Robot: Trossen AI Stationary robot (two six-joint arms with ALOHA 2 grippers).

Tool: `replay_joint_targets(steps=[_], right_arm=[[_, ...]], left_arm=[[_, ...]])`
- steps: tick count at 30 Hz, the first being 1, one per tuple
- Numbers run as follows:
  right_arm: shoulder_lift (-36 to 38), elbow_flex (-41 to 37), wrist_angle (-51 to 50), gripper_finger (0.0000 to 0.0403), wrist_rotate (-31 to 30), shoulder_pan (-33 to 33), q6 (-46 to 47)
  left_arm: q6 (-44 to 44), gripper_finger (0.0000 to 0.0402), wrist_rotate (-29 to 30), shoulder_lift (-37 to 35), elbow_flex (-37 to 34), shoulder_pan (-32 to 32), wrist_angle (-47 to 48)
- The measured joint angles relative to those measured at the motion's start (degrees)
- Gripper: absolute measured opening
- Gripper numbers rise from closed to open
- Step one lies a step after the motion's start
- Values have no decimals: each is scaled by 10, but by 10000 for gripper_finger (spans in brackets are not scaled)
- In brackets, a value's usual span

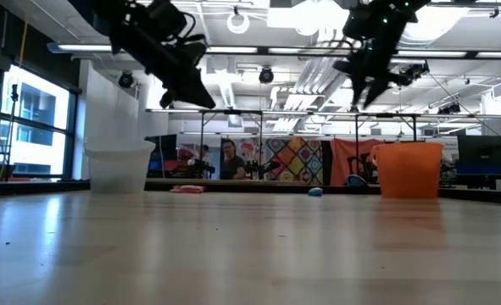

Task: Sort candy
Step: Put the white candy into the white bucket

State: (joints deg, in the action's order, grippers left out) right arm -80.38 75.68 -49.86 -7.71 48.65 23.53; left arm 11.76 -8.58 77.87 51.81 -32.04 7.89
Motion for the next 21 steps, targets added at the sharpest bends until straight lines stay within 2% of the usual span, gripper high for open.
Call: replay_joint_targets(steps=[3,5,12,16,21], right_arm=[[-20,-19,99,124,61,-26,21],[-42,-29,144,114,60,-42,23],[-169,-32,196,10,43,-32,23],[-234,-33,192,12,51,-21,35],[-277,-33,201,3,67,-18,26]], left_arm=[[5,0,-41,26,0,-17,-14],[-2,0,-53,39,0,-24,-17],[2,0,-62,50,0,-28,-45],[41,0,-62,58,15,-30,-37],[34,0,-59,100,66,-32,-20]])
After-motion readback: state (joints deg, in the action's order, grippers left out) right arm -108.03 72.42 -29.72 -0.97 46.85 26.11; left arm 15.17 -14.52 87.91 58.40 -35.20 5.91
